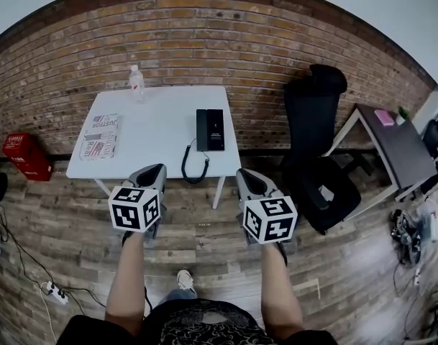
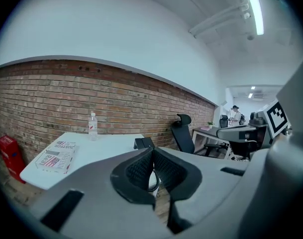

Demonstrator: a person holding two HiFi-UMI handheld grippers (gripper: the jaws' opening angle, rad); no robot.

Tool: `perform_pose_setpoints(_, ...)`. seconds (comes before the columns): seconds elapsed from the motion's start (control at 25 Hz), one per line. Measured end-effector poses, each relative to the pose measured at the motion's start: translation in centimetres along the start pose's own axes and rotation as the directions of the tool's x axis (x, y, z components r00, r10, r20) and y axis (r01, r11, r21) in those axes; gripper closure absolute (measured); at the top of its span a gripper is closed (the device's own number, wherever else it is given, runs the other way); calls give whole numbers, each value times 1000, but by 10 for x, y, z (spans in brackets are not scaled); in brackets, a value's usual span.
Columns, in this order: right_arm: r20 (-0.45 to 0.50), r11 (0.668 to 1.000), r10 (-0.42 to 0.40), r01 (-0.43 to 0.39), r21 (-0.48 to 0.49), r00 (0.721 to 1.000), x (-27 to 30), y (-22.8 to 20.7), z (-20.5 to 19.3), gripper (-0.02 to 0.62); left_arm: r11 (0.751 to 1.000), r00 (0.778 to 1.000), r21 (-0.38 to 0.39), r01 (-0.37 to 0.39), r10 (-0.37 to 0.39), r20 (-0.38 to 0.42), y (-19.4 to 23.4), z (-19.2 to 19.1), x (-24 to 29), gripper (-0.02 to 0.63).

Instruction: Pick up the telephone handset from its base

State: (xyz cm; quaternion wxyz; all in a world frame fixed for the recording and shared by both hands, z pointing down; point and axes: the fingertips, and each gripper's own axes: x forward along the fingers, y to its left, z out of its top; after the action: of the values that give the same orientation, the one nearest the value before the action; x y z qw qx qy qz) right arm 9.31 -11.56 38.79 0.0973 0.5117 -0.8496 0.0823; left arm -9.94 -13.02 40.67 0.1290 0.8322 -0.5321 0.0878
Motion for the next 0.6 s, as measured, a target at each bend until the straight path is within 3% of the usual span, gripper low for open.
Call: perform_pose_setpoints(0.6,-20,997,-83,83,-1,996,84,-4,18,595,992,992,-8,125,-125,-31,58,13,76,598)
